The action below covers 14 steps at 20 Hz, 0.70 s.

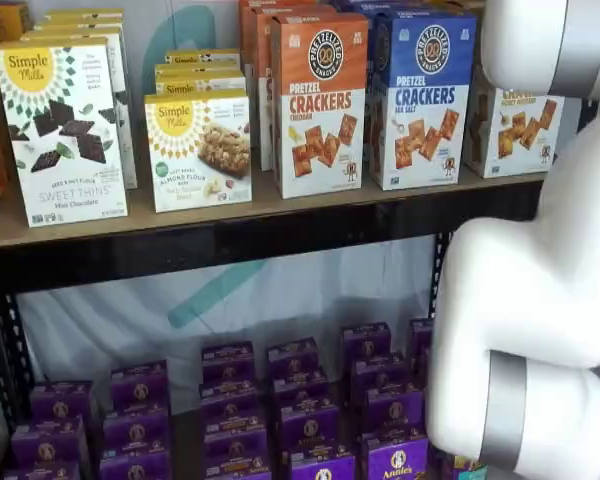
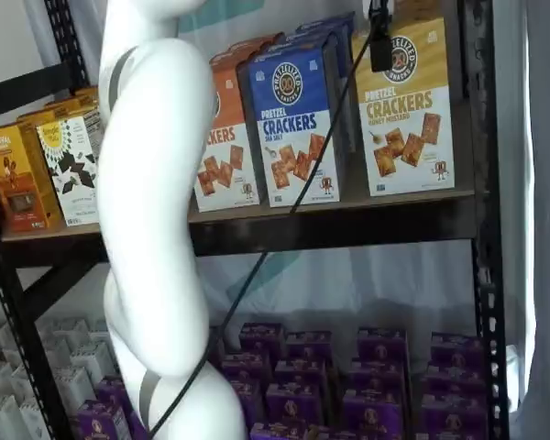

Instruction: Retrieve the yellow and white box located on the top shelf, the sixth one from the left

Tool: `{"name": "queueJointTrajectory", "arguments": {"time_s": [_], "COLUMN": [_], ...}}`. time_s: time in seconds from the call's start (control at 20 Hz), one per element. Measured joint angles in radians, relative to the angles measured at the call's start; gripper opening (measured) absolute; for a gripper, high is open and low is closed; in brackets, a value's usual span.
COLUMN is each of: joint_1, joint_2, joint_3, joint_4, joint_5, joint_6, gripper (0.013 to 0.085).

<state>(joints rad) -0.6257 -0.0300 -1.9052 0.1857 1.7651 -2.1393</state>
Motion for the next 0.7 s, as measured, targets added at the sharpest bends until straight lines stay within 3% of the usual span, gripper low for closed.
{"name": "queueJointTrajectory", "arguments": {"time_s": [0.35, 0.55, 0.7], "joint_1": [0.025, 0.034, 0.038], "joint_2": [0.000, -0.007, 0.001], "joint_3": [0.005, 0.017, 0.001], "joint_4": [-0.044, -0.050, -0.057], "joint_5": [-0.006, -0.027, -0.021], "joint_6": [0.008, 0.014, 0.016], "gripper": [0.0850, 0.0730, 0.0730]}}
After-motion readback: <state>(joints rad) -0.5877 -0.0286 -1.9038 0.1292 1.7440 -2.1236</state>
